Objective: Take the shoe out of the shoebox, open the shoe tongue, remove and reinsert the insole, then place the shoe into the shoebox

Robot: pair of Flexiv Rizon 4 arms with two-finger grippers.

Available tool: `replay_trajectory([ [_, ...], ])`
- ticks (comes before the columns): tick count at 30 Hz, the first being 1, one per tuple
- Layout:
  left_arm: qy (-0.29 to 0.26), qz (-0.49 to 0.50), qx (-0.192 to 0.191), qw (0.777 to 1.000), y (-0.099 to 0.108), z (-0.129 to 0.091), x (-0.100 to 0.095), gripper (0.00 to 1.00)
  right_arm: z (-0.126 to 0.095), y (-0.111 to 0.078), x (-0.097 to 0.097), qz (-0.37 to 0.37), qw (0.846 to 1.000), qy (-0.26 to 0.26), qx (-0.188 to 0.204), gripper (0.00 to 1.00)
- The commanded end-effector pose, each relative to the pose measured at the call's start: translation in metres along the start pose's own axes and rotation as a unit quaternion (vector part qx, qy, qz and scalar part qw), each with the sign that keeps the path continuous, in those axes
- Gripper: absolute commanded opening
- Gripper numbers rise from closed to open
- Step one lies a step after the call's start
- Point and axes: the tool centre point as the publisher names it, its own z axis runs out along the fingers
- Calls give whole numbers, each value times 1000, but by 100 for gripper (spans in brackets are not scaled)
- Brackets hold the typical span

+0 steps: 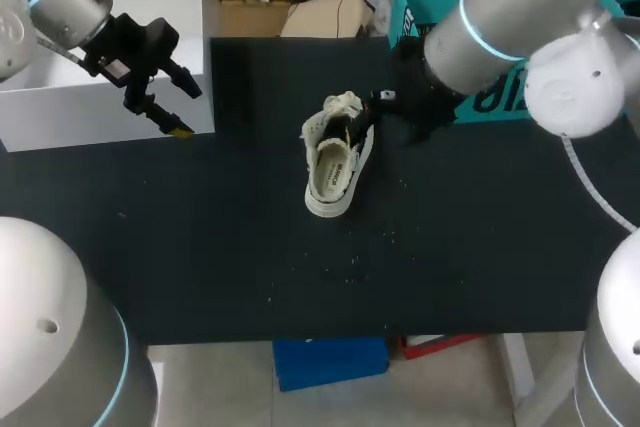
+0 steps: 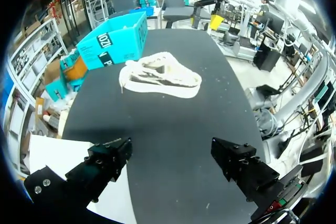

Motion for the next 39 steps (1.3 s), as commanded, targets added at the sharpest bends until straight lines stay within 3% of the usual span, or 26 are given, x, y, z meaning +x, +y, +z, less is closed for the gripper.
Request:
replay_trajectory([
  [1, -2, 1, 0, 1000, 1, 1, 0, 100, 8, 15, 12, 1, 998, -68, 20, 100],
  [8, -2, 1, 0, 1000, 1, 1, 0, 100, 8, 15, 12, 1, 998, -68, 20, 100],
  [10, -2, 1, 0, 1000, 1, 1, 0, 100, 19, 18, 14, 22, 996, -68, 46, 100],
  [17, -2, 1, 0, 1000, 1, 1, 0, 100, 45, 34, 12, 94, 992, -85, 27, 100],
  [19, -2, 1, 0, 1000, 1, 1, 0, 100, 51, 38, 9, 102, 990, -91, 29, 58],
  [20, -2, 1, 0, 1000, 1, 1, 0, 100, 52, 40, 10, 102, 990, -91, 29, 62],
  [21, -2, 1, 0, 1000, 1, 1, 0, 100, 55, 42, 7, 104, 989, -100, 35, 77],
  [25, -2, 1, 0, 1000, 1, 1, 0, 100, 61, 52, -3, 114, 985, -120, 39, 64],
  [28, -2, 1, 0, 1000, 1, 1, 0, 100, 68, 60, -9, 117, 982, -138, 50, 60],
  [30, -2, 1, 0, 1000, 1, 1, 0, 100, 73, 65, -12, 117, 980, -149, 57, 67],
  [33, -2, 1, 0, 1000, 1, 1, 0, 100, 80, 68, -23, 124, 978, -156, 61, 58],
  [37, -2, 1, 0, 1000, 1, 1, 0, 100, 88, 73, -30, 128, 977, -161, 66, 58],
  [39, -2, 1, 0, 1000, 1, 1, 0, 100, 92, 72, -35, 131, 975, -164, 68, 50],
])
